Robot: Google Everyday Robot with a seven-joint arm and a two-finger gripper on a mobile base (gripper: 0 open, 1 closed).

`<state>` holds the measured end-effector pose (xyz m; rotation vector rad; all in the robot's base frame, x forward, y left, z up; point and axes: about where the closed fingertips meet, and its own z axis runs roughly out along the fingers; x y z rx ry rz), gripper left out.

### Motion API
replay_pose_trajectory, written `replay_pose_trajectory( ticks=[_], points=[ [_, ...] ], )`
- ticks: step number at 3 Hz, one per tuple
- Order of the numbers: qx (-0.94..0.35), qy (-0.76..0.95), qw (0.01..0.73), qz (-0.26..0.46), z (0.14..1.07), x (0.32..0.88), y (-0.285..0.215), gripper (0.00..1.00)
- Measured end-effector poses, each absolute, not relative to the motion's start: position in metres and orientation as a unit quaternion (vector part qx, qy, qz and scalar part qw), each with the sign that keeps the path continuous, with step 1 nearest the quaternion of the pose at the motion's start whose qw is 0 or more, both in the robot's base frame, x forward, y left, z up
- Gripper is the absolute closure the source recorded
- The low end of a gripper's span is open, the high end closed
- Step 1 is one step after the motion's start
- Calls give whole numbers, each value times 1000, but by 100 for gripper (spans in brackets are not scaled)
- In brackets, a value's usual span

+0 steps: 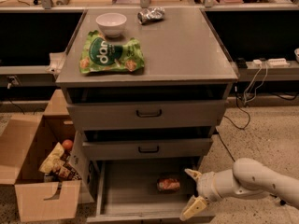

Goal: Pick coke can from bottom drawer and place on counter

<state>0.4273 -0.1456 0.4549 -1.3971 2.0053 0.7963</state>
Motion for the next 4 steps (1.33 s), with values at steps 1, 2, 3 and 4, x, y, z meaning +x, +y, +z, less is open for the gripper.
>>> replay_pose_trajectory(
  ticks=[1, 2, 3, 4],
  points=[
    [-517, 753, 276, 298, 446, 429, -146, 0],
    [-516, 770, 251, 277, 402, 437, -154, 0],
    [-521, 776, 238, 262, 347, 451, -166, 0],
    [-519, 774, 252, 260, 308, 472, -173, 0]
  ],
)
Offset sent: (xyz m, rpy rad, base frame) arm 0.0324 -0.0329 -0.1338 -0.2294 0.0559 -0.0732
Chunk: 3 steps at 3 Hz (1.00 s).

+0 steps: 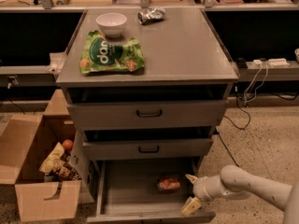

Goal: Pick coke can from bottom drawer and place on counter

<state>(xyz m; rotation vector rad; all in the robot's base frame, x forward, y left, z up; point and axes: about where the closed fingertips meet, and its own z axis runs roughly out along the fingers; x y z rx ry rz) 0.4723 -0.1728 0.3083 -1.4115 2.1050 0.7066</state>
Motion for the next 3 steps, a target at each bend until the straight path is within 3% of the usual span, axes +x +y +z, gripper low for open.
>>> replay_pose_trajectory(
  ticks=[1, 3],
  points=[
    [-521, 763, 285, 256, 247, 539, -169, 0],
    [-528, 771, 272, 229, 219, 558, -171, 0]
  ],
)
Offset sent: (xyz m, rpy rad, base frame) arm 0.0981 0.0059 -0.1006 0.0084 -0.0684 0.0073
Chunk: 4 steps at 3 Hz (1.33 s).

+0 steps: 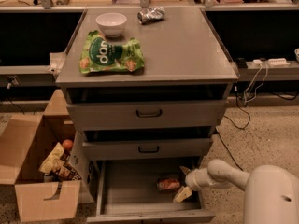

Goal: Pick coke can from bottom drawer and place on counter

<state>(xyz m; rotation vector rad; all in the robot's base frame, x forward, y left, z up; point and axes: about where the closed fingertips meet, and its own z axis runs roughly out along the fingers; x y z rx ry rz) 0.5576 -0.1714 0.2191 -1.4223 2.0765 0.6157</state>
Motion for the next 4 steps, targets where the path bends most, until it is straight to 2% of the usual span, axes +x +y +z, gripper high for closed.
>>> replay_pose_trajectory(
  ticks=[3, 4],
  points=[
    [-561, 759, 274, 185, 161, 593, -162, 0],
    [-564, 760, 266, 183, 141, 599, -159, 17]
  ],
)
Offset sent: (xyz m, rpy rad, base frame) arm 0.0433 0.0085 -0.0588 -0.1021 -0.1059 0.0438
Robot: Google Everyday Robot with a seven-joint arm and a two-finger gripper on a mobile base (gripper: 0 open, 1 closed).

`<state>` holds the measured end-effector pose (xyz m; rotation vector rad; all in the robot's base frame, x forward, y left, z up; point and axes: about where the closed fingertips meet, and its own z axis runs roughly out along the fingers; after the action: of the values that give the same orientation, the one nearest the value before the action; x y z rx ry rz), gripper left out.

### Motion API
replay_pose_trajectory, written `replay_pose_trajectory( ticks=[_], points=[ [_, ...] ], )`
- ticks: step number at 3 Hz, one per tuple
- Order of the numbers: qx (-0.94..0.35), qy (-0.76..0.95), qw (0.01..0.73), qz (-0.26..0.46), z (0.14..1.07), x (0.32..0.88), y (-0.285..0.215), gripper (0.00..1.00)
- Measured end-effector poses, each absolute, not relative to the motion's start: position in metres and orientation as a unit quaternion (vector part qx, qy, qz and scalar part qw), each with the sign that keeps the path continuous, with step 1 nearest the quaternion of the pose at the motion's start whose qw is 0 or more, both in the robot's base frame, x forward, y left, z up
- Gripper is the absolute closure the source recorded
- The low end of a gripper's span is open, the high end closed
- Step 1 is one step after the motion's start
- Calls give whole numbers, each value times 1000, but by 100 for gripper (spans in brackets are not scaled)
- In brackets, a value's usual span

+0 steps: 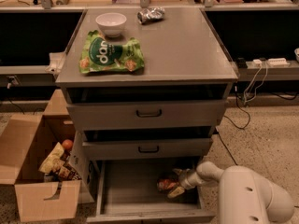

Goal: Pick coke can from bottom drawer and place on counter

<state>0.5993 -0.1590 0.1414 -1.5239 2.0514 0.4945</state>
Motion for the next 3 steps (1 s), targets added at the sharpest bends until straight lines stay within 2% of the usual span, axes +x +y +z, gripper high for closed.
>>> replay_pose_trajectory(
  ticks=[2, 3],
  points=[
    [-577, 754, 259, 177, 126, 604, -156, 63],
    [-599, 728, 294, 159, 161, 606, -158, 86]
  ],
)
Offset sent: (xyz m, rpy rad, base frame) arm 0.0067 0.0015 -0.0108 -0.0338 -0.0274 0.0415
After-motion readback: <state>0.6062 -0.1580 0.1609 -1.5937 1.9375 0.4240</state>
